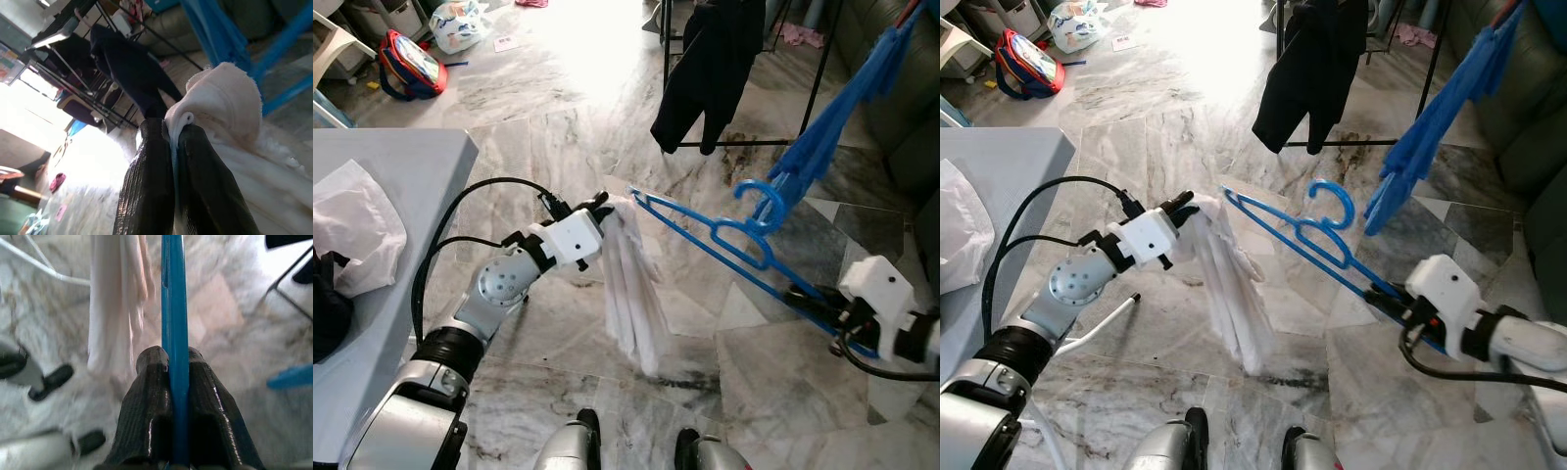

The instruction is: Hang hanger

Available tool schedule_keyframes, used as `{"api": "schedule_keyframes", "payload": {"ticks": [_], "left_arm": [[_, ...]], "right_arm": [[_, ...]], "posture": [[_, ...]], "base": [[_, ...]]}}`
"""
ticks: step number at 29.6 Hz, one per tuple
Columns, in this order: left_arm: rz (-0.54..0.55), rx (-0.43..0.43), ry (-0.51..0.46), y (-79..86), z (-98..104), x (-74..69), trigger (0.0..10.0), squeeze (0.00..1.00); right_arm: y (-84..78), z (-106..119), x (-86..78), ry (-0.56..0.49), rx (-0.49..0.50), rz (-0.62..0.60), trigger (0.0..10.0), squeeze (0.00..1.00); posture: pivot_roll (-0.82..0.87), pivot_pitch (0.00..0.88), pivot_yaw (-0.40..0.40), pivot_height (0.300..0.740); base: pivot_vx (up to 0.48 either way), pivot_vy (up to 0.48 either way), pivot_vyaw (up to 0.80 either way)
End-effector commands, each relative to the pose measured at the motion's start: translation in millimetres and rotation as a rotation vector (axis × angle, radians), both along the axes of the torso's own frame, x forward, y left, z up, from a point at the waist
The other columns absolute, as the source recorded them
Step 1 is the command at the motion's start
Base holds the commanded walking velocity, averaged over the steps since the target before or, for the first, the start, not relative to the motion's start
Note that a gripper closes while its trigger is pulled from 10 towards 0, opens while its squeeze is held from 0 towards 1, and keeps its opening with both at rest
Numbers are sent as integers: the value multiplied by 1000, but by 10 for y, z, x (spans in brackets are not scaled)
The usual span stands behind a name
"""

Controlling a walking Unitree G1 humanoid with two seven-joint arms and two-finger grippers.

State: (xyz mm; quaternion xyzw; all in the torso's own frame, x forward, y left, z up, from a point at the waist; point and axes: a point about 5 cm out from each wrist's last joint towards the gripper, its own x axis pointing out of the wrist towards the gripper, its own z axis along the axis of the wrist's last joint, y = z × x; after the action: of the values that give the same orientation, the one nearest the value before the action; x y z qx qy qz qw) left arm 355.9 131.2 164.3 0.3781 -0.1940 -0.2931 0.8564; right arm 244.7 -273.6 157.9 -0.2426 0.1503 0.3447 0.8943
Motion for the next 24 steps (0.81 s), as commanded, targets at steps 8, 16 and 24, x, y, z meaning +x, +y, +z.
{"api": "schedule_keyframes", "payload": {"ticks": [8,16,24], "left_arm": [[10,26,5,72,1,23,10000,0],[-20,33,9,52,-24,-6,10000,0],[-75,24,9,25,-15,-50,10000,0]], "right_arm": [[97,-123,-131,96,-21,67,10000,0],[221,-194,-100,111,0,97,10000,0],[247,-220,-63,112,-1,109,10000,0]], "posture": [[51,264,95,740],[64,261,95,740],[69,261,94,740]], "base": [[0,0,0],[0,0,0],[0,0,0]]}}
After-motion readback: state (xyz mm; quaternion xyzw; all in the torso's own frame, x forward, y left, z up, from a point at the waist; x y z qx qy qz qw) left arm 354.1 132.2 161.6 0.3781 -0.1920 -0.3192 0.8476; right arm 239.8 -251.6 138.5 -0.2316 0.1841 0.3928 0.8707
